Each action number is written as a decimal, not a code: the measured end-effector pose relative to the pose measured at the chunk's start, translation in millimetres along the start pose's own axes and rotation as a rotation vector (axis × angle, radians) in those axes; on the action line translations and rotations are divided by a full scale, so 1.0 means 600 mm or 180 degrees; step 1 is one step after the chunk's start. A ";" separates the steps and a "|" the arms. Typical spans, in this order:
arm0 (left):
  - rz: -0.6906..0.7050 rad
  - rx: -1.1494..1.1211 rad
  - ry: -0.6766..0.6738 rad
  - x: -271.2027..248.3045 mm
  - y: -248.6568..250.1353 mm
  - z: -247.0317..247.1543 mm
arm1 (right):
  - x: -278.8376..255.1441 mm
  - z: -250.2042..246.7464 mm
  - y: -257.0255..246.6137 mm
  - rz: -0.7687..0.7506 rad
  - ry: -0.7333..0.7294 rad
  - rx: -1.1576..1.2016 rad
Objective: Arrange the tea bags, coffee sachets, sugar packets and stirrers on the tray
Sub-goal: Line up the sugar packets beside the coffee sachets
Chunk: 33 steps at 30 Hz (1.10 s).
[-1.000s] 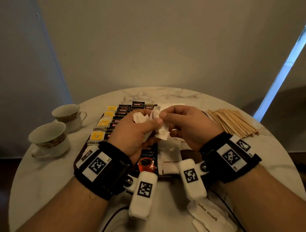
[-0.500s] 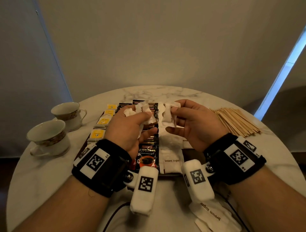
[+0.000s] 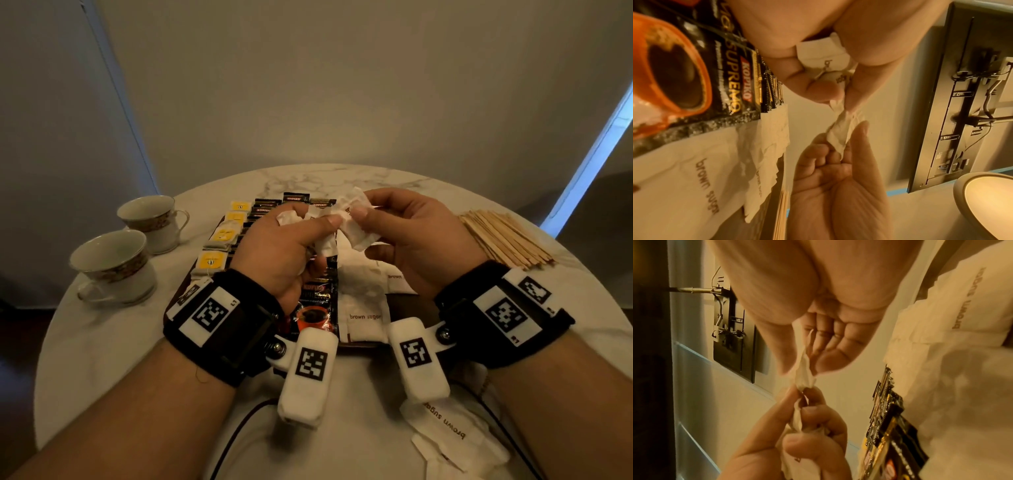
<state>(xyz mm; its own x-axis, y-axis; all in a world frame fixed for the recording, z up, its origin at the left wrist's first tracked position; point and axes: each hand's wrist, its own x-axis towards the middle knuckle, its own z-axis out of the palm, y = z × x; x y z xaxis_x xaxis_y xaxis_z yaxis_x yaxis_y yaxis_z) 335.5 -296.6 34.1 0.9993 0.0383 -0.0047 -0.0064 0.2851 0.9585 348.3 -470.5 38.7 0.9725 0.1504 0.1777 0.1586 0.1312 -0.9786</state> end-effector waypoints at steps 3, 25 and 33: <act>0.0039 -0.0105 0.0091 0.002 0.000 0.001 | -0.002 -0.004 -0.002 0.0288 -0.0234 -0.0267; -0.0077 -0.0189 0.0180 -0.003 0.005 0.000 | -0.062 -0.078 0.005 0.1643 0.1441 -0.0966; -0.0134 -0.0210 0.0325 0.000 0.003 -0.003 | -0.061 -0.077 0.006 0.1783 0.1395 -0.1291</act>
<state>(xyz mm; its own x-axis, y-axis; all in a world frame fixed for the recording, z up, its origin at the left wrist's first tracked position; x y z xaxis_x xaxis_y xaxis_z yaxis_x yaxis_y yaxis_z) 335.4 -294.3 35.3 0.9896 0.1212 -0.0769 0.0297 0.3507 0.9360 321.3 -520.5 23.7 0.8908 -0.3194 -0.3231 -0.4030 -0.2271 -0.8866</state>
